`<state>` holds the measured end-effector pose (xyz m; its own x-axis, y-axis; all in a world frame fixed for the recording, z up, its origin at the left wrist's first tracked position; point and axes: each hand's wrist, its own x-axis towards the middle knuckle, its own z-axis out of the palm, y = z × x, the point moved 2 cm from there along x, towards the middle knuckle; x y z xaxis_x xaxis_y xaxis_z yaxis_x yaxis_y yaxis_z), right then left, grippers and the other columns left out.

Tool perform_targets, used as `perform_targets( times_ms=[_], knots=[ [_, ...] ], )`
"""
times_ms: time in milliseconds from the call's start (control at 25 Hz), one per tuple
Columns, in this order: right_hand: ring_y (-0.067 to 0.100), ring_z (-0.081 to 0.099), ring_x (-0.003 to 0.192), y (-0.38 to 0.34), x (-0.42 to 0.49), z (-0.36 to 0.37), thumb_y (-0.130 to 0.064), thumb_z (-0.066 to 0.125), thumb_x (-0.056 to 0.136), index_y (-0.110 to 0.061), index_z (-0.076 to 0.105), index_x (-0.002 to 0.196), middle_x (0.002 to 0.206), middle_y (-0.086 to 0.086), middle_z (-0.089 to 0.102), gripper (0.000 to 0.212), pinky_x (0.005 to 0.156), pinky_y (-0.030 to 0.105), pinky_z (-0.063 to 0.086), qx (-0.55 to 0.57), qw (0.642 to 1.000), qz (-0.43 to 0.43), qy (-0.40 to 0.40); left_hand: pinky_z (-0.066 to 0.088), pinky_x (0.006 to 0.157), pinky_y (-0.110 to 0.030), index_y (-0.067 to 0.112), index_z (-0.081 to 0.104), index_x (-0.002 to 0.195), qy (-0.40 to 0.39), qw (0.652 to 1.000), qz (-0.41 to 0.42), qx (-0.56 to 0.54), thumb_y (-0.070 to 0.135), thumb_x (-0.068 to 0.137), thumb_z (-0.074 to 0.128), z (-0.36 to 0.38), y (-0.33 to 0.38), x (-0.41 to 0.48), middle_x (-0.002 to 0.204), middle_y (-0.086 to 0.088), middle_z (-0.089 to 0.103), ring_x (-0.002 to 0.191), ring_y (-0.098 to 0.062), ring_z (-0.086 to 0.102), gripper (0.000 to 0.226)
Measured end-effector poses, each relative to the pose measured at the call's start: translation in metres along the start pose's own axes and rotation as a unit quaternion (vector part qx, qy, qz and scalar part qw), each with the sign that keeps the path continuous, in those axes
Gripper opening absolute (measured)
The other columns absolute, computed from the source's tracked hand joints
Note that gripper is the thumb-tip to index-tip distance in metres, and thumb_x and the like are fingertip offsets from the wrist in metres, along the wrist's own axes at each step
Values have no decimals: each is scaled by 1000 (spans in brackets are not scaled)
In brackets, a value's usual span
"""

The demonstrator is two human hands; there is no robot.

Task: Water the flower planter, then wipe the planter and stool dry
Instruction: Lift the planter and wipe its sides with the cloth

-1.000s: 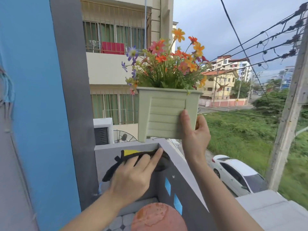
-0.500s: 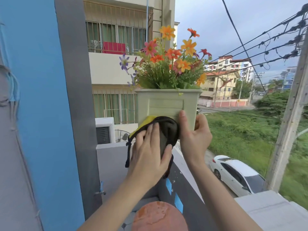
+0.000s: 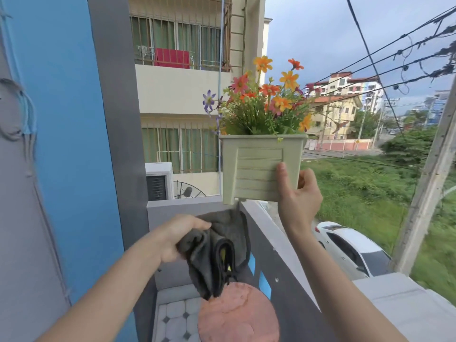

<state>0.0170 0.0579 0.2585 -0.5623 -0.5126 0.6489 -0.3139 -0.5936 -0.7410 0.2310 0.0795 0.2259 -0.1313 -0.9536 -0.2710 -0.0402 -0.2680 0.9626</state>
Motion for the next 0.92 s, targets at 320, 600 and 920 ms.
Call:
perform_targets(
  times_ms=[320, 600, 920],
  knots=[
    [8, 25, 53, 8, -10, -3, -51, 66, 83, -11, 35, 65, 59, -7, 29, 54, 53, 26, 25, -9, 999, 31, -12, 54, 69, -37, -4, 54, 100, 43, 978, -88, -186, 10, 95, 46, -38, -30, 26, 81, -18, 65, 71, -29, 62, 17],
    [9, 27, 53, 3, -19, 10, -57, 62, 79, -18, 30, 63, 58, -9, 26, 53, 53, 24, 25, -6, 1000, 13, -4, 33, 107, -34, 37, 37, 138, 86, 924, 342, -147, 28, 99, 43, 24, 19, -17, 137, 11, 52, 125, -7, 48, 41],
    [7, 26, 52, -23, -16, 12, -50, 66, 82, -8, 35, 65, 58, -7, 26, 56, 52, 23, 25, 11, 1000, -11, -12, -5, 115, -44, 32, -1, 146, 275, 711, 433, 481, 50, 83, 12, 47, 9, -2, 154, 12, 4, 143, -8, -13, 67]
  ],
)
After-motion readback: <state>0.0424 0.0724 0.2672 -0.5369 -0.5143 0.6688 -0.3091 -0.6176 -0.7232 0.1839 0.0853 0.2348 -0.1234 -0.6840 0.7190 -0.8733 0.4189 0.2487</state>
